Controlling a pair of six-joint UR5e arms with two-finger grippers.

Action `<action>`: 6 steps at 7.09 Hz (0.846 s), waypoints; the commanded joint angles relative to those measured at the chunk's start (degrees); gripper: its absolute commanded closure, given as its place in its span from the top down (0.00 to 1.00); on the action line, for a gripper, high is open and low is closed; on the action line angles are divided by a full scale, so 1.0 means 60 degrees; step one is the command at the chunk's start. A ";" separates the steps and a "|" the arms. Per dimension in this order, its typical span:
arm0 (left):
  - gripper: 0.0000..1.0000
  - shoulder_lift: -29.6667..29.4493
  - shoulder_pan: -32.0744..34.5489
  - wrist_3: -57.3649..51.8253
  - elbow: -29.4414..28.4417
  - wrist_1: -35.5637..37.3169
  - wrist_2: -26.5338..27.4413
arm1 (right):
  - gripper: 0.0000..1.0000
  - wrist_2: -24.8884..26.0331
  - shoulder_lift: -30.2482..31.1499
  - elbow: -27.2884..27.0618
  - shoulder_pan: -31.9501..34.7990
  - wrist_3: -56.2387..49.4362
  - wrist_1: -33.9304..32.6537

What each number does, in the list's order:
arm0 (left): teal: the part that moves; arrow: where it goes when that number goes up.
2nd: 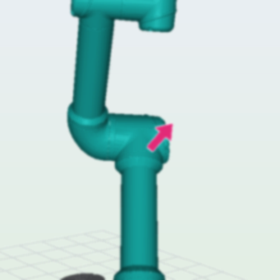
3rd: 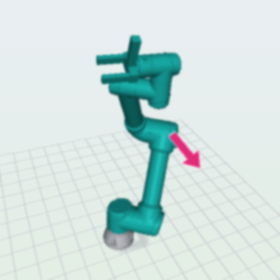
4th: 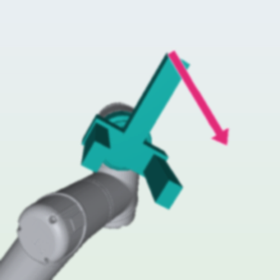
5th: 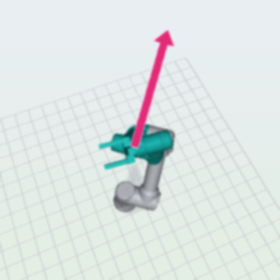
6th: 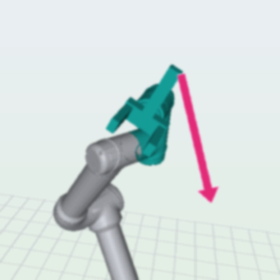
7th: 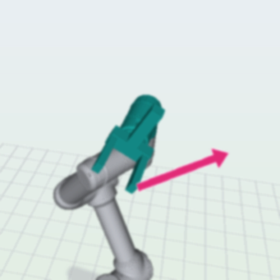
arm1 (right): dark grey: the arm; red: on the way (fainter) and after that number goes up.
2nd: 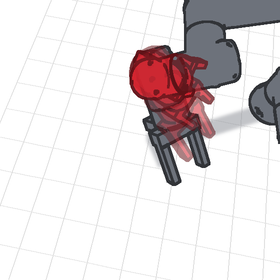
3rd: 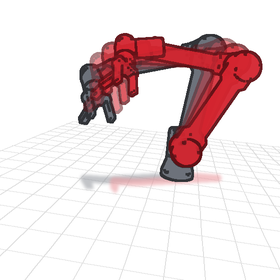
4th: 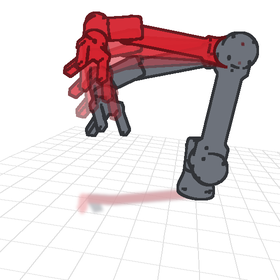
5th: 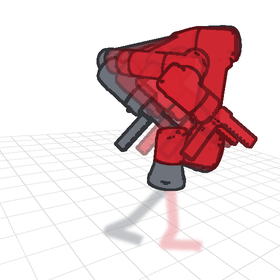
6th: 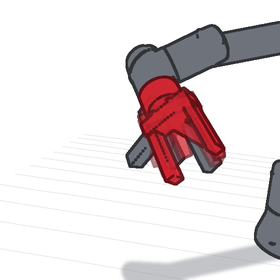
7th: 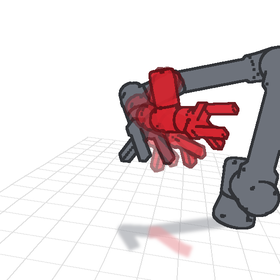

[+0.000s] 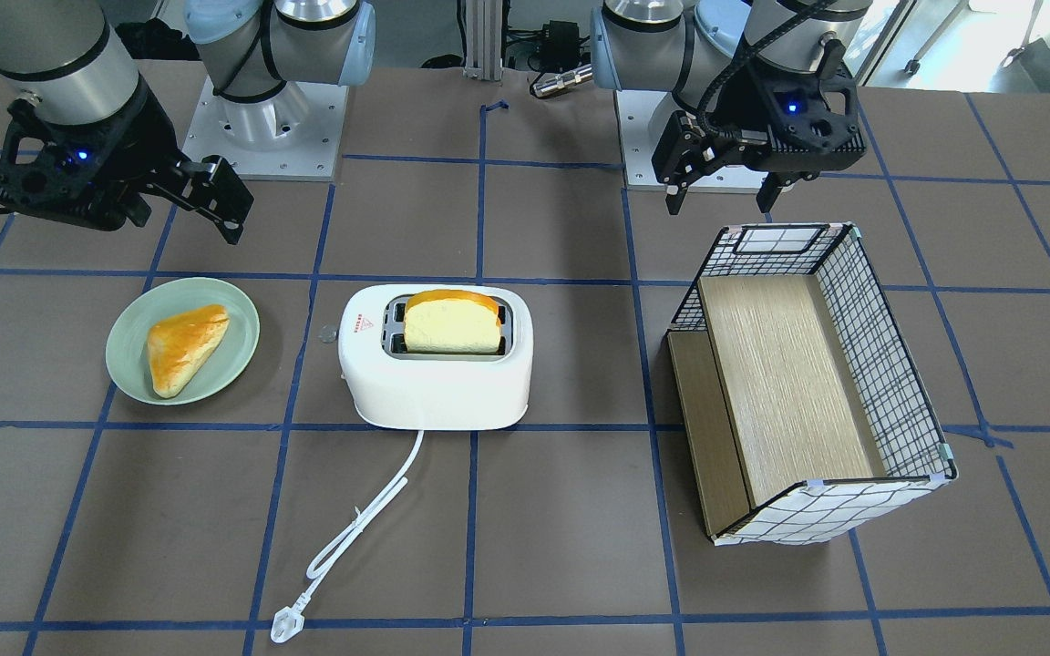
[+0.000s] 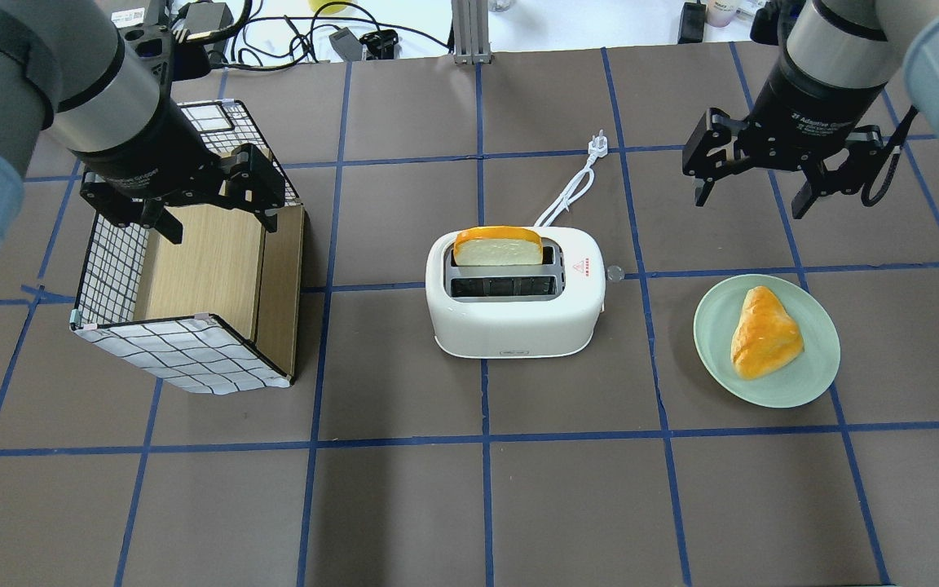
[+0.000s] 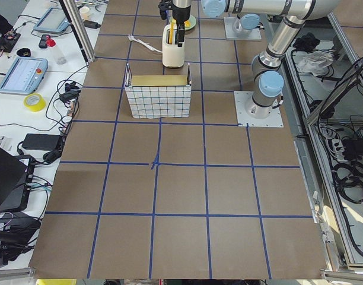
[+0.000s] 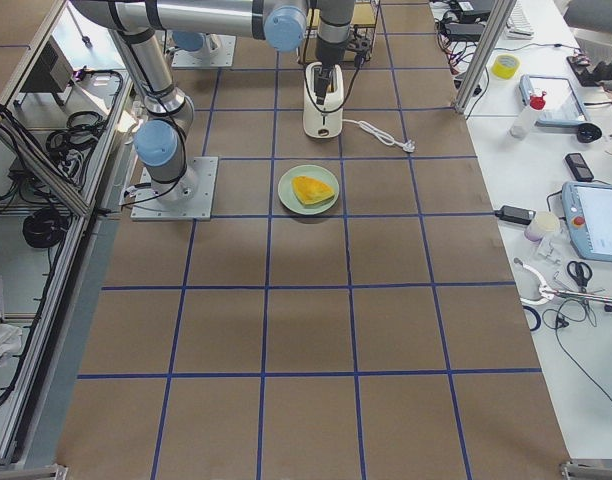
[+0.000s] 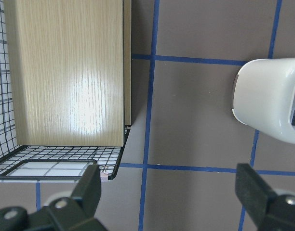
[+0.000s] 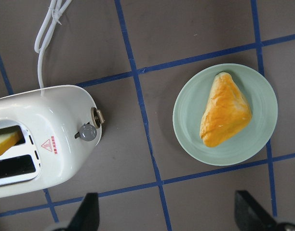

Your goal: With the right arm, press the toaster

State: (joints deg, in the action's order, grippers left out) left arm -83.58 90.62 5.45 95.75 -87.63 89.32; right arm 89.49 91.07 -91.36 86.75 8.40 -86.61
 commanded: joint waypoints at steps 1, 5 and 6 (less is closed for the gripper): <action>1.00 0.0000 0.0000 0.0000 -0.0005 0.0000 0.0011 | 1.00 -0.0031 0.0086 0.0167 0.0248 0.0456 0.0211; 1.00 0.0000 0.0000 0.0000 0.0009 0.0000 -0.0004 | 1.00 0.0070 -0.0016 0.0167 0.0762 0.0782 0.0182; 1.00 0.0000 0.0000 0.0000 0.0009 0.0000 0.0011 | 1.00 0.0071 -0.0002 0.0167 0.0762 0.0782 0.0196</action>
State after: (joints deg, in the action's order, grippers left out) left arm -83.58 90.62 5.45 95.77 -87.62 89.32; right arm 89.79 91.08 -90.36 91.25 13.05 -85.50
